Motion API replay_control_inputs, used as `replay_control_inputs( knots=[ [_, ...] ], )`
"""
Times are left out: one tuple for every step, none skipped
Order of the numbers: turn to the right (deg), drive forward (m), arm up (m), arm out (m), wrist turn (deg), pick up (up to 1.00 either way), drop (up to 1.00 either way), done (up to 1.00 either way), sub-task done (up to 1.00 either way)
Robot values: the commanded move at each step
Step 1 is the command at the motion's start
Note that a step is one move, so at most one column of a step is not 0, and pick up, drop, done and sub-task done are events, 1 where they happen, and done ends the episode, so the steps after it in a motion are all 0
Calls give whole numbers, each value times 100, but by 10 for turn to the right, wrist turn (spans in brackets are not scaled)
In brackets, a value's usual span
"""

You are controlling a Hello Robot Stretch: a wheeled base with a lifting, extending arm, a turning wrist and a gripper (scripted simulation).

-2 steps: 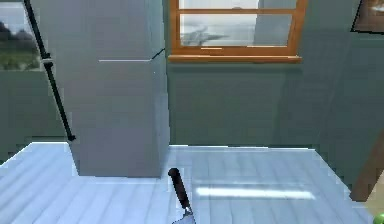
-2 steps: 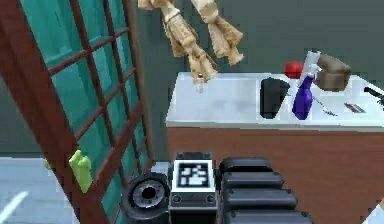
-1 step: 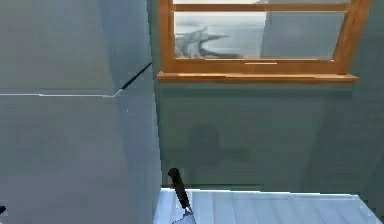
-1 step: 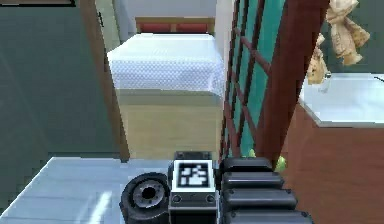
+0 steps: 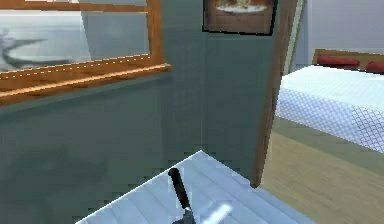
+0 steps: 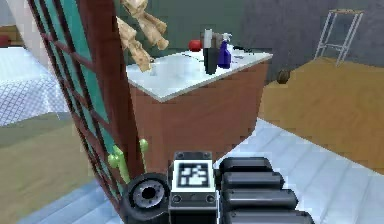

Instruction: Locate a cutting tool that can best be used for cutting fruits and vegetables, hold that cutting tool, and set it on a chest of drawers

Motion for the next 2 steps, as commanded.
replay_control_inputs(
  knots=[
    [240, 0, 0, 0, 0, 0, 0, 0, 0],
    [30, 0, 0, 0, 0, 0, 0, 0, 0]
  ],
)
